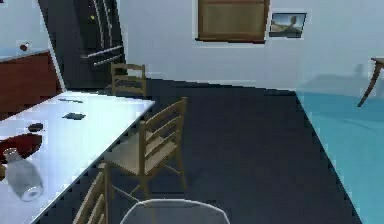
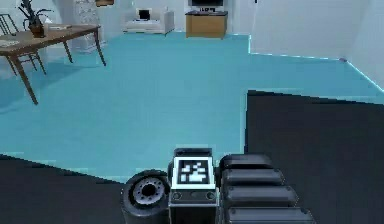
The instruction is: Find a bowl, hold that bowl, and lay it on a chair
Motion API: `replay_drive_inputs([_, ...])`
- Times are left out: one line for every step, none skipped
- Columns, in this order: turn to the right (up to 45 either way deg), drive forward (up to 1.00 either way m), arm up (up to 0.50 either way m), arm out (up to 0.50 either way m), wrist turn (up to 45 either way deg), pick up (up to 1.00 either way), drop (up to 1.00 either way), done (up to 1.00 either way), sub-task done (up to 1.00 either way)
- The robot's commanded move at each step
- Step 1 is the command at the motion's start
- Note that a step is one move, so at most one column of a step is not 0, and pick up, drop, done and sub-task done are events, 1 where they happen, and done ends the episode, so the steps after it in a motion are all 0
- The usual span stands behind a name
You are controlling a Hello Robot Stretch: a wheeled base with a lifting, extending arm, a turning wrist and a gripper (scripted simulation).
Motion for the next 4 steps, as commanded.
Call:
replay_drive_inputs([45.0, 0.0, 0.0, 0.0, 0.0, 0.0, 0.0, 0.0, 0.0])
replay_drive_inputs([45.0, 0.0, 0.0, 0.0, 0.0, 0.0, 0.0, 0.0, 0.0])
replay_drive_inputs([45.0, 0.0, 0.0, 0.0, 0.0, 0.0, 0.0, 0.0, 0.0])
replay_drive_inputs([9.0, 0.0, 0.0, 0.0, 0.0, 0.0, 0.0, 0.0, 0.0])
